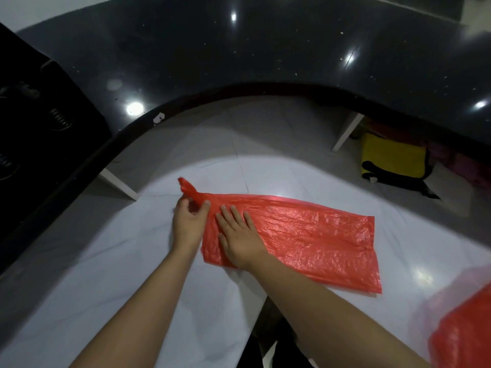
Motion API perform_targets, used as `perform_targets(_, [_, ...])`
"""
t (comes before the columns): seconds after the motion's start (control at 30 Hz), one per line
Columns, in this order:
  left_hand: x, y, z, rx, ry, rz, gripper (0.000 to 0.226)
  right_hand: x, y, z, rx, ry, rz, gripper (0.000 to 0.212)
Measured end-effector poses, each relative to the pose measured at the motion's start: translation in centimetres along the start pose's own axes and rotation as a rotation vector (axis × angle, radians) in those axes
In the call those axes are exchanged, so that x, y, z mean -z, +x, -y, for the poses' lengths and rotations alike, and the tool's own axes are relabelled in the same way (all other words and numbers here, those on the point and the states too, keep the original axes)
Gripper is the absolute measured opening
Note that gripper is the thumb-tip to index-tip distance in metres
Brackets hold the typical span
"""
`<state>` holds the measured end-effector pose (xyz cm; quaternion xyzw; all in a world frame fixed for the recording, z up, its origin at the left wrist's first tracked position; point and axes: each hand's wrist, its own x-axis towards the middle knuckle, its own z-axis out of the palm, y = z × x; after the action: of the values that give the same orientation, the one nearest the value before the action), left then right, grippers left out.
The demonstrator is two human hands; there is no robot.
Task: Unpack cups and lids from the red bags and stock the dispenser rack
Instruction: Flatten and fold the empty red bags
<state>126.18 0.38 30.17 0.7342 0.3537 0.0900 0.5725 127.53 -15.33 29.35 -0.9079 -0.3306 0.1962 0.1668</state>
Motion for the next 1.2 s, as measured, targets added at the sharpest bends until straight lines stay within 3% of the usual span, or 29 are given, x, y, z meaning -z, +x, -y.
perform_targets(0.17, [-1.1, -1.1, 0.7, -0.432, 0.382, 0.167, 0.057, 2.2, -1.2, -1.0, -0.049, 0.472, -0.088, 0.060])
perform_targets(0.3, [-1.8, -2.2, 0.9, -0.564, 0.635, 0.218, 0.052, 3.8, -2.8, -1.8, -0.288, 0.710, -0.422, 0.047])
perform_targets(0.4, [-2.5, -2.9, 1.3, -0.577, 0.884, 0.283, 0.056, 4.3, -4.1, -2.1, -0.243, 0.499, -0.490, 0.053])
perform_targets(0.5, [-3.1, -3.2, 1.7, -0.520, 1.057, 0.315, 0.062, 3.6, -4.3, -2.3, -0.054, 0.149, -0.263, 0.056])
perform_targets(0.57, [-3.3, -3.3, 1.3, -0.490, 0.986, 0.337, 0.060, 2.7, -4.2, -2.7, -0.060, 0.028, -0.064, 0.058])
perform_targets(0.63, [-3.4, -3.4, 0.4, -0.410, 0.722, 0.301, 0.055, 2.0, -4.1, -3.2, -0.090, -0.028, 0.025, 0.060])
perform_targets(0.77, [-3.6, -2.3, -1.7, -0.032, 0.290, 0.026, 0.049, 1.2, -3.7, -3.7, -0.078, -0.098, 0.019, 0.061])
perform_targets(0.87, [-4.0, -1.3, -2.5, 0.176, 0.162, 0.026, 0.030, 1.2, -3.4, -4.0, -0.068, -0.088, 0.013, 0.060])
perform_targets(1.0, [-3.6, -1.3, -3.0, 0.116, 0.297, 0.044, 0.014, 2.3, -4.2, -4.0, -0.109, 0.014, -0.087, 0.061])
perform_targets(1.1, [-2.2, -0.8, -4.2, -0.016, 0.395, 0.000, 0.016, 2.6, -6.3, -5.1, -0.287, -0.005, -0.289, 0.061])
perform_targets(1.2, [-0.7, -0.6, -6.2, -0.146, 0.453, -0.037, 0.013, 1.7, -8.1, -6.8, -0.470, -0.062, -0.282, 0.062])
